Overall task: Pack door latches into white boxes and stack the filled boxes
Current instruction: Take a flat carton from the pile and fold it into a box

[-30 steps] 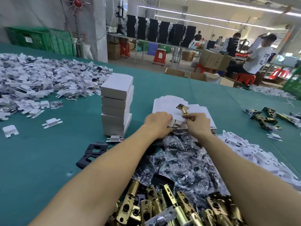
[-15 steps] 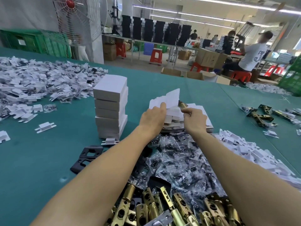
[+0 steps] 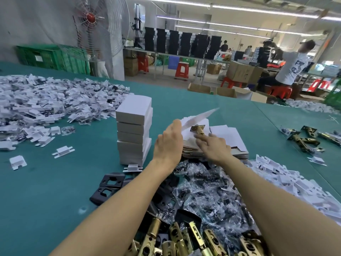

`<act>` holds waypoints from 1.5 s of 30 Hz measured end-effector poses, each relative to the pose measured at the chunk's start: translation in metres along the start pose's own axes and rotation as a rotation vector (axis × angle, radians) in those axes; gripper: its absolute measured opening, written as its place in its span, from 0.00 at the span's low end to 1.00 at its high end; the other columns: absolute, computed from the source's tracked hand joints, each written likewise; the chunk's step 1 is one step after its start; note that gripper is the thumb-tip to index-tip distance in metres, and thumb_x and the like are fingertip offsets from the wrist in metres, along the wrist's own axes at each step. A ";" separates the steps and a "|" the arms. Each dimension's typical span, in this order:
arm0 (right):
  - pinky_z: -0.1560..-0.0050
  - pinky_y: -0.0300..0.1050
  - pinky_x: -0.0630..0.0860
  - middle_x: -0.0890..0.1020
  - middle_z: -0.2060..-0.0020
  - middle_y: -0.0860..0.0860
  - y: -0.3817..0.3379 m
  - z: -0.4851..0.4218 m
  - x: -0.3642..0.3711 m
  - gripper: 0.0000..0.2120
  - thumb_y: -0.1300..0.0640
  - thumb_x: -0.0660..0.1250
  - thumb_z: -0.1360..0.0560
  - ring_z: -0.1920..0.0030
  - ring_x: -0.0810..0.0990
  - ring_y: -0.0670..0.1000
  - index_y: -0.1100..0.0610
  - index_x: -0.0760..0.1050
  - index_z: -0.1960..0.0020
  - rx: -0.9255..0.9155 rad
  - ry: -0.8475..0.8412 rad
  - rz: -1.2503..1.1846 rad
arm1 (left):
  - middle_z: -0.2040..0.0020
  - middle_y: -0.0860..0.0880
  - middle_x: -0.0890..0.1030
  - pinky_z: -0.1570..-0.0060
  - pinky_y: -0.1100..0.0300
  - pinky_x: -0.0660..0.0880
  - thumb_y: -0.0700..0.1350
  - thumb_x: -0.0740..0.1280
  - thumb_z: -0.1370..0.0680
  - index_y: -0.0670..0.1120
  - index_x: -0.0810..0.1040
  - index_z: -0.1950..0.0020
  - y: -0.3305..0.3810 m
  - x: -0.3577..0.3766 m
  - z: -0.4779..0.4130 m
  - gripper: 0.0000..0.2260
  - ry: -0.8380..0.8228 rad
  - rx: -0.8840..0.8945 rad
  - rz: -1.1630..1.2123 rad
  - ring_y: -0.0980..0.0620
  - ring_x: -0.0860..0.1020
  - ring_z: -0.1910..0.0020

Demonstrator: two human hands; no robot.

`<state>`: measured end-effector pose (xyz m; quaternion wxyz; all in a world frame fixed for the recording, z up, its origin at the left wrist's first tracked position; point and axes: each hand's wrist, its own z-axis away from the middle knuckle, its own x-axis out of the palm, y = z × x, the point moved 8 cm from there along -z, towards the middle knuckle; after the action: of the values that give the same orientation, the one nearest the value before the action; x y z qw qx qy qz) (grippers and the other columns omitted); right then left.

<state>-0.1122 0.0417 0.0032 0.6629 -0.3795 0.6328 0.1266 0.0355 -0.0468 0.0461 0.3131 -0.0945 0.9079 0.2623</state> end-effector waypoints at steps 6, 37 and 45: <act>0.41 0.60 0.78 0.84 0.46 0.59 0.012 0.025 -0.033 0.18 0.44 0.59 0.20 0.47 0.82 0.61 0.56 0.79 0.47 0.313 0.158 -1.163 | 0.39 0.35 0.81 0.77 0.51 0.79 0.25 0.68 0.28 0.36 0.76 0.55 0.038 -0.025 0.042 0.08 -0.052 0.523 -0.023 0.39 0.84 0.64; 0.57 0.26 0.73 0.72 0.44 0.47 -0.073 0.162 -0.092 0.28 0.60 0.78 0.31 0.56 0.74 0.35 0.46 0.68 0.40 -0.452 0.180 -0.610 | 0.79 0.49 0.78 0.66 0.78 0.71 0.38 0.46 0.14 0.44 0.81 0.64 0.041 -0.058 0.062 0.28 -0.815 -0.250 1.423 0.67 0.77 0.74; 0.64 0.41 0.81 0.72 0.52 0.48 -0.072 0.156 -0.093 0.22 0.65 0.81 0.36 0.56 0.73 0.47 0.49 0.72 0.53 -0.385 0.051 -0.703 | 0.60 0.41 0.79 0.52 0.62 0.76 0.45 0.54 0.16 0.33 0.81 0.50 0.045 -0.072 0.082 0.20 -0.884 -0.389 1.715 0.50 0.78 0.53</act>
<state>0.0345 0.1252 0.1010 0.5669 -0.6931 0.4452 -0.0013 0.1195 0.0354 0.0541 0.3068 0.6530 0.4110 0.5573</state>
